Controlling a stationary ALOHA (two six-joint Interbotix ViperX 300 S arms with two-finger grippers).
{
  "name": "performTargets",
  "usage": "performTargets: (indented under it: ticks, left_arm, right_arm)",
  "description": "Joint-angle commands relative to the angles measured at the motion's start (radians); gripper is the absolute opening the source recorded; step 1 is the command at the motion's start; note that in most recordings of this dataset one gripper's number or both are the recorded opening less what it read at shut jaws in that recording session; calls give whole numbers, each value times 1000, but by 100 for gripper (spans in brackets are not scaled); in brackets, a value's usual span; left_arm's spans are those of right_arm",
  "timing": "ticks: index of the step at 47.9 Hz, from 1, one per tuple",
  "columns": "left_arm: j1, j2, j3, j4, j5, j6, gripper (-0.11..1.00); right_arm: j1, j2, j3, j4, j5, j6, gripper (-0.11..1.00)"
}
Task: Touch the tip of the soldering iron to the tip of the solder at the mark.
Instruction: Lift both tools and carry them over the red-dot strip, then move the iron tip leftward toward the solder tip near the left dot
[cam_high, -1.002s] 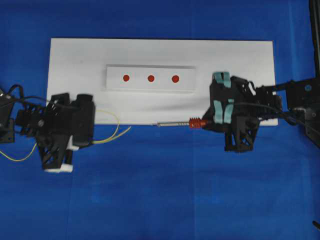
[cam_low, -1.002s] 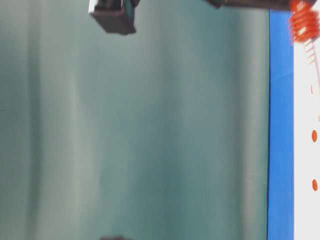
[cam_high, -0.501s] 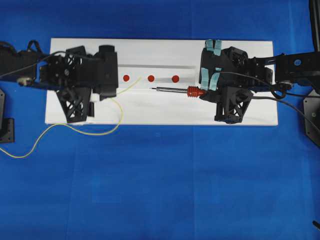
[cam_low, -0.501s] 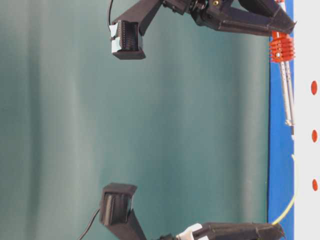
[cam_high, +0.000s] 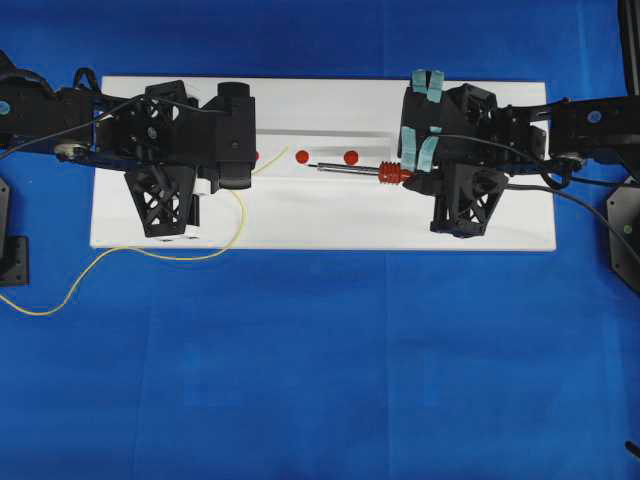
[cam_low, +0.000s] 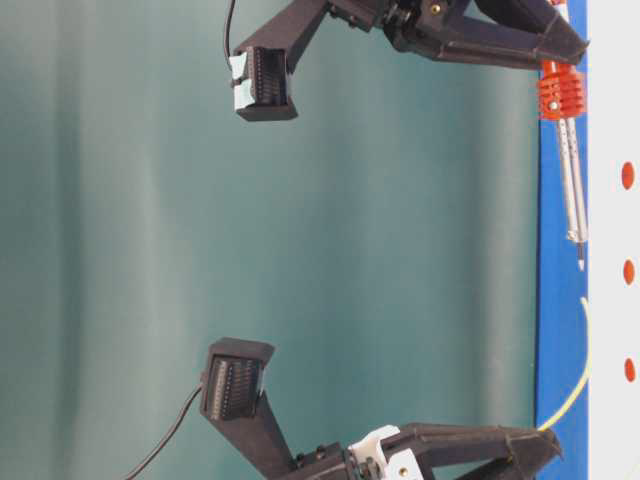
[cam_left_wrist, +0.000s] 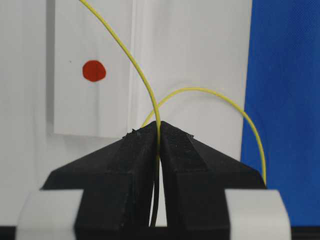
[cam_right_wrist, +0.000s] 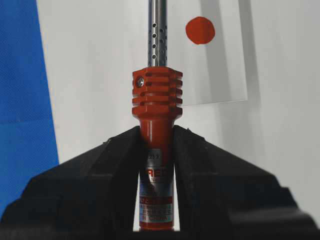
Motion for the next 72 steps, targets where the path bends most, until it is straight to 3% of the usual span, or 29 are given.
performTargets:
  ticks: [1, 21, 72]
  left_arm:
    - [2, -14, -12, 2, 9, -8, 1]
    - [-12, -60, 38, -3, 84, -35, 1]
    - [-14, -28, 75, -3, 31, -55, 1]
  right_arm:
    - [-2, -9, -29, -3, -3, 0, 6]
    - [-2, 2, -41, -6, -3, 0, 6]
    - [-2, 14, -54, -8, -8, 2, 6]
